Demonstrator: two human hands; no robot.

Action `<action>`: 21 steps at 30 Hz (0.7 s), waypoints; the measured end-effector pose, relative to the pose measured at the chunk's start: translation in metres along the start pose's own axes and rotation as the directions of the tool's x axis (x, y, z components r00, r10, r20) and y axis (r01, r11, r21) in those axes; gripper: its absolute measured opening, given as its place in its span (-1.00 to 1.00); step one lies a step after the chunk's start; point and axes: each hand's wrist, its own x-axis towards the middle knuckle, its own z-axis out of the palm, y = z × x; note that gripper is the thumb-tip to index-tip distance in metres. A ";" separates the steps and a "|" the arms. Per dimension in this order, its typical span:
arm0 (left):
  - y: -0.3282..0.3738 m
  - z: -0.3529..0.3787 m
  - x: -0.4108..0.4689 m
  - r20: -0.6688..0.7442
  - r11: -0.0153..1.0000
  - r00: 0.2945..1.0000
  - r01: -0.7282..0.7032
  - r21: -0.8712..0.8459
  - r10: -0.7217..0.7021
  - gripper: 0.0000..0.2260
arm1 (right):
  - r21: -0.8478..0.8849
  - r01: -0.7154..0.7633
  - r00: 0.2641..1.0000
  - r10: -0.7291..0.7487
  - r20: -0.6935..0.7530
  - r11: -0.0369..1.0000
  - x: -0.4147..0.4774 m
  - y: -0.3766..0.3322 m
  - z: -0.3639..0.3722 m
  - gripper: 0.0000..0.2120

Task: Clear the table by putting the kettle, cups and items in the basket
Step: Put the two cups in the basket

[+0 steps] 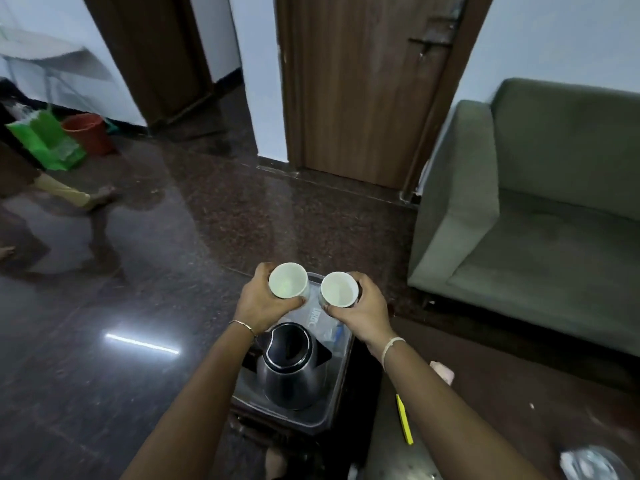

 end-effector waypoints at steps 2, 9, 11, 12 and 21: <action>-0.013 0.002 0.020 0.063 1.000 0.998 0.001 0.018 -0.002 -0.39 | -0.056 -0.005 1.000 0.003 -0.022 0.998 0.012 0.008 0.013 -0.44; -0.065 0.011 0.073 0.269 0.995 0.962 0.012 0.101 -0.039 -0.38 | -0.213 -0.142 0.988 0.151 0.026 0.967 0.040 0.047 0.048 -0.37; -0.079 0.016 0.084 0.337 0.990 0.941 -0.028 0.138 -0.021 -0.37 | -0.257 -0.150 0.982 0.174 0.071 0.955 0.045 0.059 0.056 -0.36; -0.085 0.019 0.090 0.370 0.987 0.929 -0.048 0.154 -0.013 -0.36 | -0.287 -0.146 0.978 0.182 0.101 0.947 0.048 0.065 0.060 -0.37; -0.136 0.062 0.119 0.582 0.916 0.808 -0.161 0.366 -0.091 -0.35 | -0.526 -0.132 0.892 0.332 0.307 0.840 0.074 0.120 0.090 -0.37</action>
